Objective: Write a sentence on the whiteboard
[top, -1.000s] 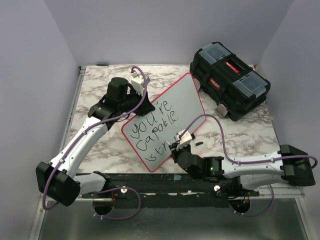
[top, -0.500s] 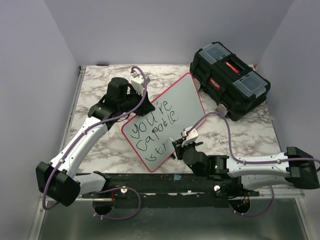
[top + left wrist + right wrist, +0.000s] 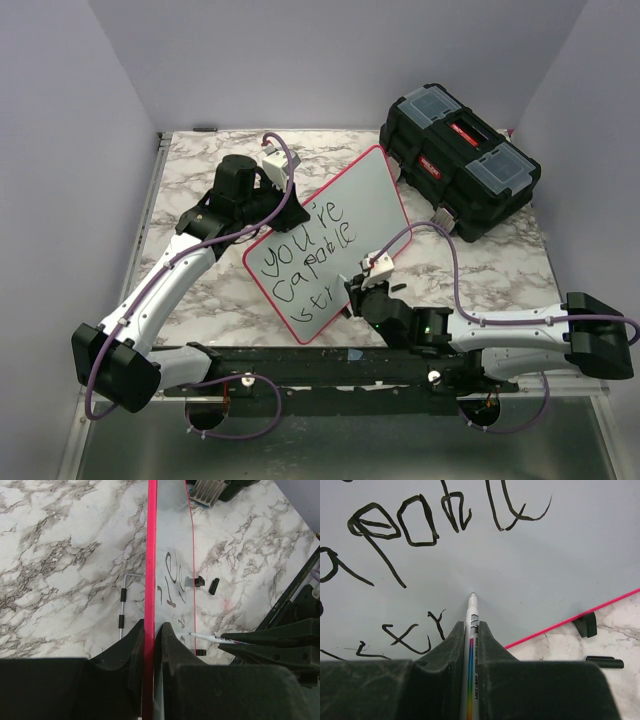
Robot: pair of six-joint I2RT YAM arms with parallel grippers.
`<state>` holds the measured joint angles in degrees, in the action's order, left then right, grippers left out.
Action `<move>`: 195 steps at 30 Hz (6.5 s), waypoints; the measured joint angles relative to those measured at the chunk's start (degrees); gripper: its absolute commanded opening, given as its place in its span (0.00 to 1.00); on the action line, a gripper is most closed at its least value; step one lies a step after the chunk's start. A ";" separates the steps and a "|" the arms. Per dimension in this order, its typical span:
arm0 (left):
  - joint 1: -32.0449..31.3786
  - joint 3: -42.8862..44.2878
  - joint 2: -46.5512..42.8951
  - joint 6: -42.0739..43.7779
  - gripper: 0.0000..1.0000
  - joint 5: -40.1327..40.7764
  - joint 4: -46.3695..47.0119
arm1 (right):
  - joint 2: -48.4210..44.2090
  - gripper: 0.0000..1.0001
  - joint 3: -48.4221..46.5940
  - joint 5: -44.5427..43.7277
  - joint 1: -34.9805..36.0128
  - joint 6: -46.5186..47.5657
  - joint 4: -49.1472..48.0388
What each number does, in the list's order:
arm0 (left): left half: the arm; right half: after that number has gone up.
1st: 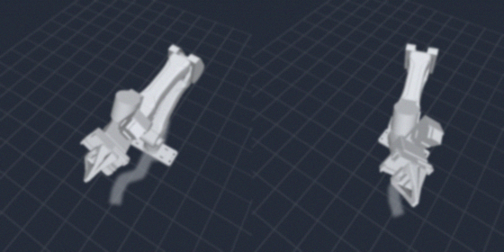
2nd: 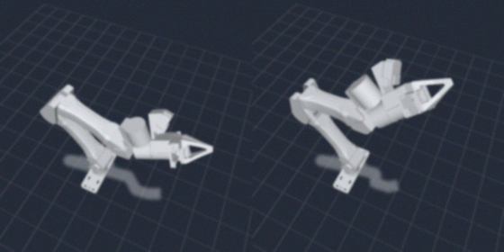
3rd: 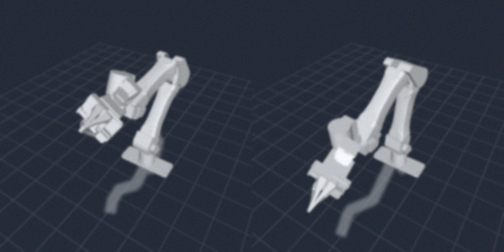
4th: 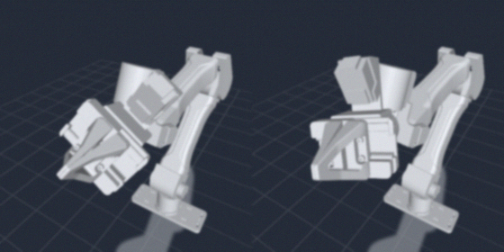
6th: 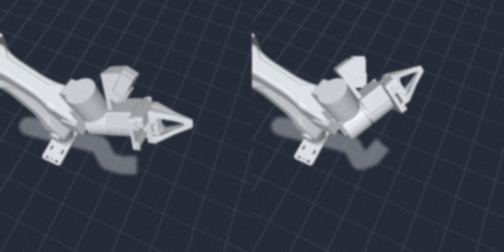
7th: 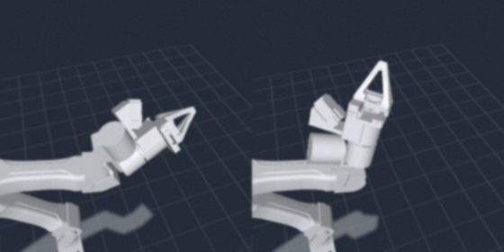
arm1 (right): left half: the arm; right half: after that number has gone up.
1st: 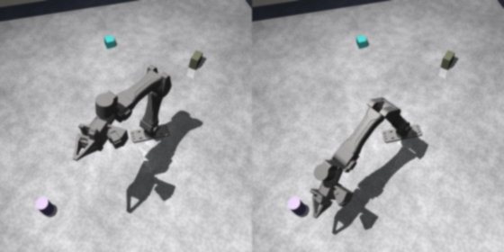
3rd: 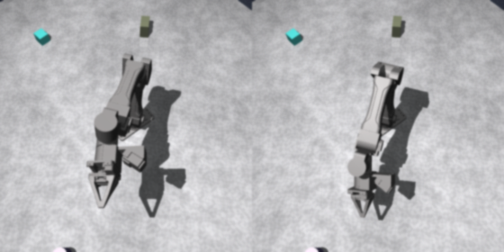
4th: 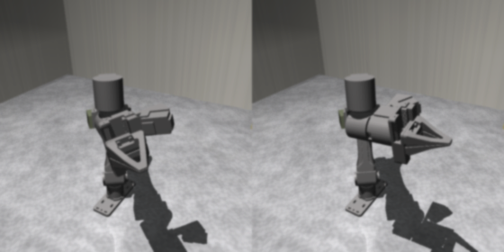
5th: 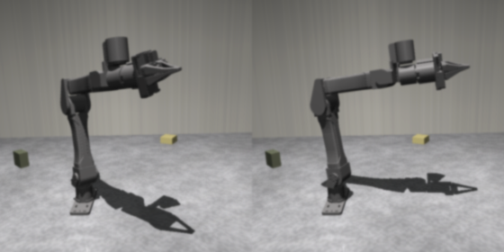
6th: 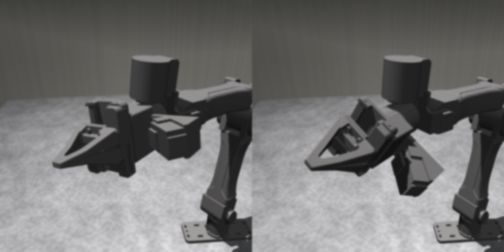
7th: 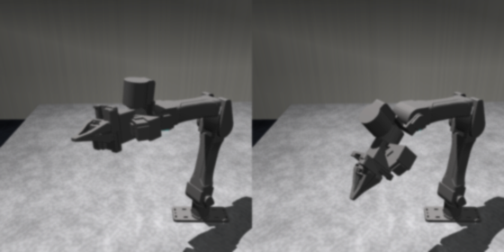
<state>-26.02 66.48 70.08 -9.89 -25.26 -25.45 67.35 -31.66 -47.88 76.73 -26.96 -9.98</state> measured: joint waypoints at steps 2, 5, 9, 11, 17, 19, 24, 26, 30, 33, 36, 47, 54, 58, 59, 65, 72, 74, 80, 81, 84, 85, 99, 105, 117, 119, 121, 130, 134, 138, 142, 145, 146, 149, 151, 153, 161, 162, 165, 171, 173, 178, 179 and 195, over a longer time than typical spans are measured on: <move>0.00 0.02 0.00 0.00 0.00 0.09 -0.04 | 0.09 0.01 0.02 0.07 0.00 0.02 -0.22; 0.00 0.02 0.00 0.00 0.00 0.17 -0.09 | 0.11 0.01 0.02 0.33 0.00 0.15 -0.28; 0.00 0.02 0.00 0.02 0.00 0.20 -0.09 | 0.13 0.01 0.17 1.16 0.00 0.81 -0.66; 0.02 0.02 0.00 0.02 0.00 0.26 -0.09 | 0.13 0.01 0.42 1.40 0.00 1.03 -1.01; 0.02 0.02 0.00 0.02 0.00 0.39 -0.13 | -0.59 0.01 1.95 3.02 0.00 1.03 -1.79; 0.02 0.02 0.00 0.02 0.00 0.39 -0.13 | -0.94 0.01 2.67 3.93 0.02 0.98 -1.97; 0.02 0.02 0.00 0.04 0.00 0.39 -0.11 | -1.51 0.01 3.85 5.57 0.02 0.57 -2.01; 0.02 0.02 0.00 0.04 0.00 0.39 -0.11 | -1.57 0.01 3.98 5.68 0.02 0.20 -1.99; 0.02 0.04 0.00 0.04 0.00 0.39 -0.11 | -1.60 0.01 3.98 5.35 0.02 -0.46 -1.90; 0.02 0.04 0.00 0.04 0.00 0.39 -0.11 | -1.60 0.01 3.98 4.52 0.02 -0.74 -1.68; 0.00 0.04 0.00 0.04 0.00 0.39 -0.11 | -1.46 0.01 3.98 3.76 0.02 -0.98 -0.55; 0.00 0.04 0.02 0.04 0.00 0.39 -0.09 | 0.11 0.01 2.43 0.94 0.04 0.35 1.62; 0.02 0.07 0.11 0.04 0.00 0.42 0.00 | 1.62 0.01 -0.09 -1.14 0.02 2.84 2.16; 0.02 0.07 0.11 0.04 0.00 0.42 0.00 | 2.14 0.01 -1.29 -1.68 0.02 3.93 2.10; 0.02 0.07 0.11 0.04 0.00 0.42 0.00 | 2.19 0.01 -1.51 -1.70 0.02 4.13 2.12; 0.02 0.07 0.11 0.04 0.00 0.42 0.00 | 2.32 0.01 -2.71 -1.51 0.02 4.74 2.01; 0.00 0.07 0.11 0.04 0.00 0.42 -0.02 | 2.05 0.01 -2.95 -0.79 0.02 4.96 2.03; 0.00 0.07 0.11 0.02 0.00 0.39 0.00 | 1.46 0.01 -2.95 -0.15 0.02 4.66 2.14; -0.24 0.11 0.11 0.02 0.00 0.39 0.07 | -2.45 0.01 -1.64 1.27 0.02 2.56 2.58; -0.26 0.13 0.11 0.02 0.00 0.39 0.04 | -3.50 0.01 -1.11 1.29 0.02 2.25 2.71; -0.26 0.15 0.11 0.02 0.00 0.39 0.04 | -6.47 0.01 0.17 1.25 0.02 1.44 3.06; -0.26 0.15 0.11 0.02 0.00 0.39 0.04 | -7.21 0.01 0.42 1.20 -0.07 1.33 3.15; -0.31 0.15 0.11 0.02 0.00 0.39 0.04 | -8.63 0.01 2.75 6.80 -8.98 1.07 1.75; -0.33 0.15 0.11 0.02 0.00 0.42 0.04 | -7.89 0.01 2.75 10.10 -8.98 1.68 -0.92; -0.33 0.15 0.11 0.04 0.00 0.61 0.02 | -5.84 0.01 2.78 11.93 -10.05 1.90 -3.06; -0.33 0.15 0.11 0.04 0.00 0.66 0.02 | -5.84 0.01 2.95 12.02 -10.10 1.86 -3.34; -0.33 0.15 0.11 0.04 0.00 0.70 0.00 | -5.86 0.01 3.28 12.02 -10.10 1.64 -3.76; -0.31 0.15 0.13 0.04 0.00 0.92 -0.04 | -6.32 0.01 5.27 12.35 -10.10 -0.22 -4.48; -0.31 0.15 0.13 0.04 0.00 0.92 -0.04 | -7.02 0.01 6.69 12.66 -10.12 -1.38 -3.96; -0.33 0.15 0.13 0.04 0.00 0.92 -0.02 | -7.67 0.01 7.78 13.05 -10.19 -2.34 -3.41; -0.33 0.15 0.13 0.04 0.00 0.92 -0.02 | -7.78 0.00 7.93 13.29 -10.32 -3.04 -3.37; -0.33 0.15 0.13 0.04 0.00 0.92 -0.02 | -7.78 0.01 7.93 13.35 -10.36 -3.04 -3.37; -0.33 0.15 0.13 0.04 0.00 0.92 -0.02 | -7.80 0.00 7.93 13.33 -10.36 -3.04 -3.37; -0.33 0.15 0.13 0.04 0.00 0.92 -0.02 | -7.78 0.01 7.78 13.33 -10.36 -2.99 -3.21; -0.33 0.15 0.13 0.04 0.00 0.92 -0.02 | -7.78 0.01 7.50 13.31 -10.38 -2.97 -2.71; -0.33 0.15 0.13 0.04 0.00 0.92 -0.02 | -7.74 0.01 7.08 13.33 -10.43 -2.78 -2.12; -0.33 0.15 0.13 0.04 0.00 0.92 -0.02 | -6.97 0.01 5.22 13.31 -10.43 -1.44 -0.55; -0.33 0.15 0.13 0.04 0.00 0.92 0.00 | -6.97 0.01 5.07 13.31 -10.43 -1.40 -0.39; -0.33 0.15 0.13 0.04 0.00 0.92 0.00 | -6.86 0.01 4.61 13.27 -10.43 -1.27 -0.20; -0.35 0.15 0.13 0.04 0.00 0.92 0.00 | -6.34 0.01 3.61 12.94 -10.43 -1.03 0.02; -0.35 0.15 0.13 0.04 0.00 0.94 -0.02 | -5.99 0.01 2.84 12.63 -10.43 -0.90 0.04; -0.35 0.15 0.13 0.04 0.00 0.98 -0.02 | -5.14 0.01 1.05 11.47 -10.43 -0.61 0.04; -0.35 0.15 0.13 0.04 0.00 0.98 -0.02 | -5.05 0.01 0.85 11.23 -10.43 -0.59 0.04; -0.37 0.15 0.13 0.02 0.00 0.96 0.00 | -4.76 0.01 0.79 8.76 -10.97 -3.04 0.96</move>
<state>-26.39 66.63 70.22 -9.87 -24.29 -25.45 62.59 -30.87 -39.11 65.76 -30.00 -9.02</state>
